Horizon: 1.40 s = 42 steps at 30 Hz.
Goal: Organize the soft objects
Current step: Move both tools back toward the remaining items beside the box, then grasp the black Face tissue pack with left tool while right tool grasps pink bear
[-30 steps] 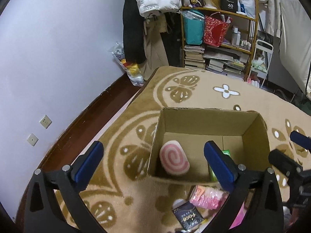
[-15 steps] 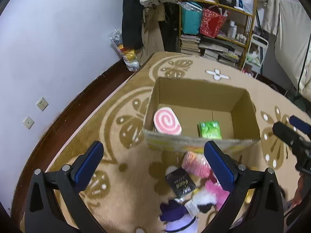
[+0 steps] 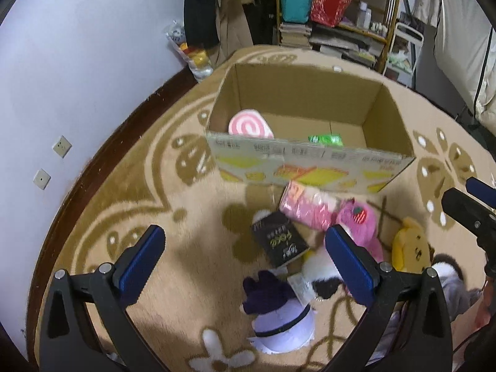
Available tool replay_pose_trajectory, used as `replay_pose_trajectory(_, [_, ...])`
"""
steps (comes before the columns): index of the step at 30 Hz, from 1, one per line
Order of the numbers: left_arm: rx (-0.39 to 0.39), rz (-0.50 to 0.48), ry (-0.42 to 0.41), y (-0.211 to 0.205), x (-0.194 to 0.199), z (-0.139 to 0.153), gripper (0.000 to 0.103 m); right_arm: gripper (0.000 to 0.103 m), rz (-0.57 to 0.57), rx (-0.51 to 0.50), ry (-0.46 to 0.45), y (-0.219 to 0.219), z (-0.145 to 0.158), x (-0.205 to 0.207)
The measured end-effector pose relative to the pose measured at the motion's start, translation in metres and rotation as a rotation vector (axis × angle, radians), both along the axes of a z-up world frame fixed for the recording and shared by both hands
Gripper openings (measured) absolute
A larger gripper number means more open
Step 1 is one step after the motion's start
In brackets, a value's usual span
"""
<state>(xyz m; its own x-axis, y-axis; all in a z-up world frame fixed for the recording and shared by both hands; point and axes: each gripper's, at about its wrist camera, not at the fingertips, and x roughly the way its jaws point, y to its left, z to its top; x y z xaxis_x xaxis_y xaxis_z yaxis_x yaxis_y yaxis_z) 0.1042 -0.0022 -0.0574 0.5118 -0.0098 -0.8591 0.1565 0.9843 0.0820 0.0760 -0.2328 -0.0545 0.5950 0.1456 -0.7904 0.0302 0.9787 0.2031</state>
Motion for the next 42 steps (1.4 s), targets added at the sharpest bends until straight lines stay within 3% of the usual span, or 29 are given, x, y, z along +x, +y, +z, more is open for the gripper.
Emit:
replay_pose_trajectory(12, [-0.033, 0.049, 0.070, 0.012, 0.016, -0.024, 0.102, 0.103, 0.063, 0.018, 0.055, 0.021, -0.028, 0.003])
replay_pose_trajectory(36, [-0.061, 0.045, 0.207, 0.002, 0.057, -0.076, 0.102, 0.102, 0.119, 0.019, 0.208, 0.049, -0.092, 0.036])
replay_pose_trajectory(42, [-0.064, 0.051, 0.242, -0.001, 0.066, -0.089, 0.102, 0.091, 0.132, 0.016, 0.232, 0.056, -0.104, 0.042])
